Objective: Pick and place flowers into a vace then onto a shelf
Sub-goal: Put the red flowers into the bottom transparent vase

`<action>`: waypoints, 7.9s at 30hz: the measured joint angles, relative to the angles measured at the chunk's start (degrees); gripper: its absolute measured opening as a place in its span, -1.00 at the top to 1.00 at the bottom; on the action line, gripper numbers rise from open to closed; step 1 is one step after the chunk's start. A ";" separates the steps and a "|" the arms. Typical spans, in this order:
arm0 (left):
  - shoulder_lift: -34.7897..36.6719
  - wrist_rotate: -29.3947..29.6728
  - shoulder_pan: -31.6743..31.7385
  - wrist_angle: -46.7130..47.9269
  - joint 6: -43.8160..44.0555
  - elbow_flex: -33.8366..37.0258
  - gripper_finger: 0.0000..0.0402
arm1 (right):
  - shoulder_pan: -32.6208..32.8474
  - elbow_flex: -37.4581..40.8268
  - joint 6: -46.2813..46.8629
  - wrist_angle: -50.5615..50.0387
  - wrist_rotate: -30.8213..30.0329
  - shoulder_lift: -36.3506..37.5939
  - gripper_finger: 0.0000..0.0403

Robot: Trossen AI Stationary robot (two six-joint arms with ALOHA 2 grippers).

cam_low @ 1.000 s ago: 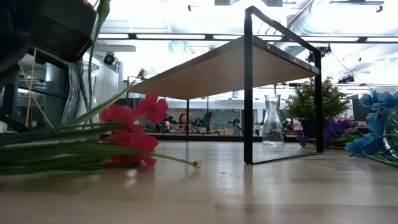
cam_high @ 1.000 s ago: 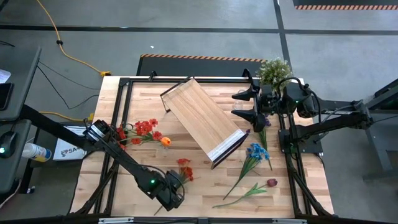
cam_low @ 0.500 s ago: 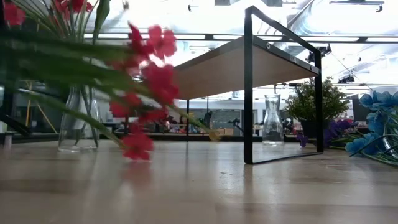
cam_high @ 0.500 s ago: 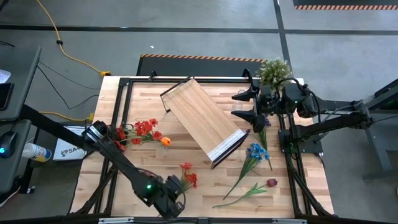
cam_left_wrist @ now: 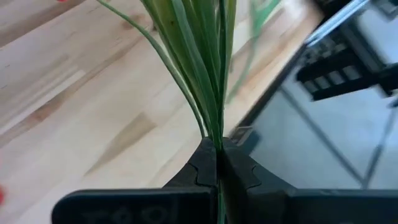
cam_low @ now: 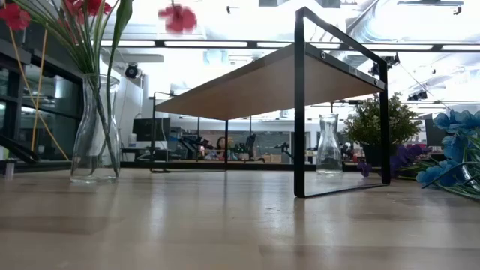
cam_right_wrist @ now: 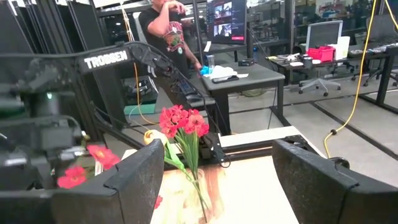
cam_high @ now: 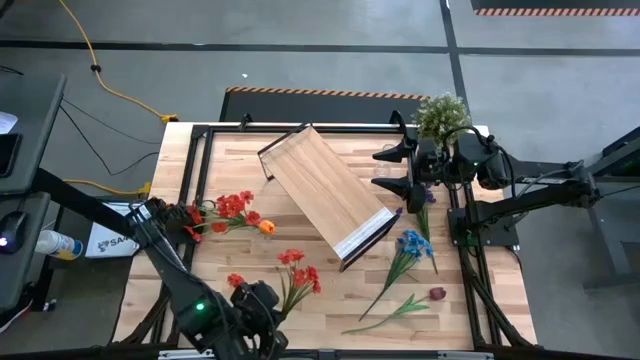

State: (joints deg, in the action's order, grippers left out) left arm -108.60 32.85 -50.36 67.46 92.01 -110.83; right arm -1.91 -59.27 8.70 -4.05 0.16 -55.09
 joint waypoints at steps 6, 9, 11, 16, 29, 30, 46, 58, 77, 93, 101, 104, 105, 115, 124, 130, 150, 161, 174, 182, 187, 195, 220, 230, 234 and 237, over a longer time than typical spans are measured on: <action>0.00 4.93 -1.97 0.04 -0.18 -4.51 0.83 | 0.00 0.00 -0.19 0.00 0.00 0.00 -0.42; 0.00 8.35 -3.09 -0.02 -0.36 -6.17 0.83 | 0.00 0.00 -0.21 0.01 0.00 0.00 -0.42; 0.00 11.19 -4.03 0.09 -0.67 -7.16 0.83 | 0.00 0.00 -0.21 0.01 -0.02 0.00 -0.42; 0.00 19.42 -6.20 0.18 -3.14 -9.88 0.83 | 0.00 0.00 -0.21 0.02 -0.73 0.00 -0.42; -0.04 33.74 -10.56 11.32 -9.28 -18.49 0.83 | 0.07 0.00 5.69 3.06 5.73 -0.33 -0.42; -0.02 34.21 -10.53 13.24 -9.29 -19.26 0.83 | 0.07 -0.02 6.97 4.05 6.96 -0.44 -0.42; 4.98 40.13 -6.55 22.60 -22.98 -24.07 0.83 | 7.83 -0.04 15.34 33.26 12.44 -17.05 -0.42; 6.34 40.78 -1.20 22.48 -31.54 -24.04 0.83 | 10.38 -11.27 16.00 35.47 17.01 -29.08 -0.42; 6.43 36.97 -0.64 22.56 -33.37 -24.04 0.83 | 12.84 -43.82 1.64 13.30 17.42 -48.32 -0.42; 6.38 36.59 -0.62 22.55 -35.19 -24.04 0.83 | 12.79 -45.07 1.36 14.31 17.59 -49.16 -0.42; 6.38 37.83 -0.62 22.47 -34.99 -24.02 0.83 | 12.79 -45.06 1.46 15.46 16.63 -49.33 -0.42; 6.36 37.88 -0.60 22.30 -34.99 -23.99 0.83 | 12.79 -45.06 1.70 16.67 16.58 -49.89 -0.42; 6.36 38.07 -0.60 22.30 -34.99 -24.01 0.83 | 12.79 -45.06 1.72 17.33 16.54 -50.25 -0.42; 6.34 38.55 -0.60 22.28 -34.97 -23.99 0.83 | 12.44 -45.05 3.21 19.60 16.65 -51.54 -0.39; 6.34 38.72 -0.60 22.49 -34.96 -23.99 0.83 | 12.41 -45.05 2.87 21.04 16.68 -51.54 0.05; 6.34 38.72 -0.60 22.49 -34.95 -23.99 0.83 | 12.41 -45.05 2.82 21.06 16.68 -51.54 0.44; 6.34 37.41 -0.60 22.22 -34.51 -23.99 0.66 | 12.22 -45.02 0.41 21.02 15.73 -51.54 0.98; 6.43 32.02 -0.60 19.38 -35.95 -23.99 0.38 | 11.58 -44.98 0.44 21.02 15.37 -51.54 0.99; 8.35 29.16 -1.93 19.27 -36.43 -24.14 0.09 | 9.60 -45.00 0.68 20.47 15.03 -51.54 1.00; 10.59 28.25 -6.17 17.54 -36.75 -24.21 -0.09 | 6.00 -44.98 1.60 18.83 14.41 -51.57 1.00; 10.84 28.16 -10.14 17.03 -36.26 -24.17 -0.14 | 4.65 -44.98 1.73 16.58 16.13 -51.54 1.00; 10.99 28.76 -15.96 15.96 -33.24 -24.17 -0.14 | 4.23 -46.44 3.15 15.43 19.08 -51.11 1.00; 9.82 27.40 -17.58 18.40 -29.25 -23.64 -0.14 | 21.47 -59.69 -14.93 -13.38 4.17 -50.88 1.00; 7.28 25.29 -17.58 22.59 -18.52 -22.01 -0.14 | 24.64 -59.69 -15.20 -16.27 -0.93 -53.71 1.00; 7.29 25.11 -17.58 22.58 -13.27 -17.84 -0.14 | 24.59 -59.67 -15.24 -17.17 -2.33 -55.14 1.00; 7.28 23.92 -17.57 22.60 -9.40 -15.26 -0.14 | 24.52 -59.69 -16.82 -16.87 -5.20 -56.01 1.00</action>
State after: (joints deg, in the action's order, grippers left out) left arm -101.32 56.77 -67.93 90.05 82.60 -126.09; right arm 22.61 -118.96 -8.11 -20.92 -5.03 -111.10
